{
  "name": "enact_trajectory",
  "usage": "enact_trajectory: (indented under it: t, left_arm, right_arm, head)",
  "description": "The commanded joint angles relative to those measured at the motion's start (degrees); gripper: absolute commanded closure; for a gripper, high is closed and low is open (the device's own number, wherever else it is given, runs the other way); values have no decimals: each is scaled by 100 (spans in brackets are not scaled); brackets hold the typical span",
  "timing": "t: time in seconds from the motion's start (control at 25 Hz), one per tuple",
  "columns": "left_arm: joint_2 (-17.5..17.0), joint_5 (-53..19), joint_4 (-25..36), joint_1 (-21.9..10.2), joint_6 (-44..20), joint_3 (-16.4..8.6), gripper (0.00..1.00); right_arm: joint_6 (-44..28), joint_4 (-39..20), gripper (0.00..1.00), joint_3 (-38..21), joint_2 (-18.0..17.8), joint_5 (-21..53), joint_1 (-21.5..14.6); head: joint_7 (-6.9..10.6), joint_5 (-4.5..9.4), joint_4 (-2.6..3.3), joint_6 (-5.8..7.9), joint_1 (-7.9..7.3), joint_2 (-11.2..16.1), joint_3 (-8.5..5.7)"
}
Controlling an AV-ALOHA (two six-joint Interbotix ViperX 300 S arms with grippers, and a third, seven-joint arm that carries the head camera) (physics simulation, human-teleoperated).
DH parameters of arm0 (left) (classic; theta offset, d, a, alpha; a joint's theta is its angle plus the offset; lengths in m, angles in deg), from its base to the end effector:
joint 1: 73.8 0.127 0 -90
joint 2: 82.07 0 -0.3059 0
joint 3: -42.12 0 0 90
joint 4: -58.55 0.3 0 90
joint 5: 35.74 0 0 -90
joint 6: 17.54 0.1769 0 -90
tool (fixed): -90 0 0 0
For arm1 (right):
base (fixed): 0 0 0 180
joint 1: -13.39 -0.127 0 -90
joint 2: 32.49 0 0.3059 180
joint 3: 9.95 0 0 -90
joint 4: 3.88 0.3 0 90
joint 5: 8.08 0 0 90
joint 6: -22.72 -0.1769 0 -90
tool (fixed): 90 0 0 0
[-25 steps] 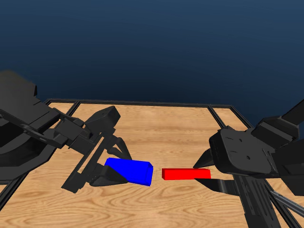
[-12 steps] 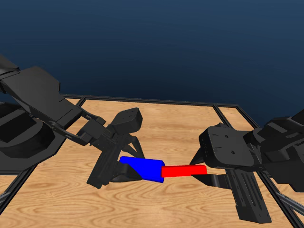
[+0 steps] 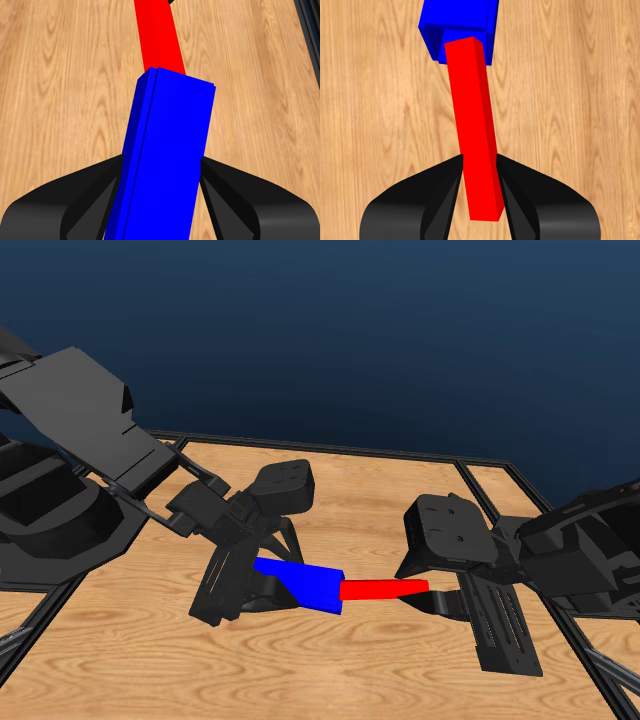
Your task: Insert peg into socket
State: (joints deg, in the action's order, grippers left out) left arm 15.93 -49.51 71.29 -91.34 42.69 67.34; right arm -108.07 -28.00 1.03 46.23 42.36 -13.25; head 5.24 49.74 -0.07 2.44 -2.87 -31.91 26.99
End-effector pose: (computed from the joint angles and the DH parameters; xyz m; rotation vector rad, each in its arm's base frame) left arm 0.3983 -0.1161 0.1371 -0.1398 0.8303 -0.1152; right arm 0.3777 0.1271 0.1555 -0.0819 1.1205 -0.1194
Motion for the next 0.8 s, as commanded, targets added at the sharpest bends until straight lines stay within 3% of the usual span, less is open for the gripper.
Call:
enact_trajectory:
  t: [0.04, 0.2, 0.36, 0.6, 0.64, 0.68, 0.8]
  left_arm:
    - [8, -517, 432, -87, -536, -373, 100]
    - [83, -1011, 950, -181, -1202, -718, 100]
    - [259, -1306, 1306, -172, -1759, -884, 100]
    - [381, -1610, 1662, -348, -2308, -863, 100]
    - [329, -1483, 1670, -377, -2370, -861, 100]
    - [403, -1500, 1703, -320, -2427, -763, 100]
    - [326, -1661, 1867, -450, -2715, -703, 100]
  right_arm:
    - [282, 125, 100, -350, -145, -79, 143]
    - [682, 336, 100, -690, -428, -267, 353]
    - [1030, 490, 100, -989, -674, -477, 521]
    - [1222, 665, 100, -1140, -880, -698, 606]
    - [1209, 691, 22, -1137, -872, -709, 602]
    - [1163, 723, 0, -1077, -874, -698, 606]
    - [1000, 749, 0, -828, -683, -657, 582]
  head:
    - [2, -56, 3, 14, 1, -70, -46]
    - [-10, -65, 0, 15, -6, -62, -54]
    - [-14, -61, -7, 22, -34, -43, -63]
    - [-20, -91, -16, 37, -74, -34, -67]
    - [-17, -97, -18, 38, -84, -37, -68]
    - [-13, -106, -20, 38, -89, -39, -70]
    - [-5, -127, -23, 38, -103, -45, -75]
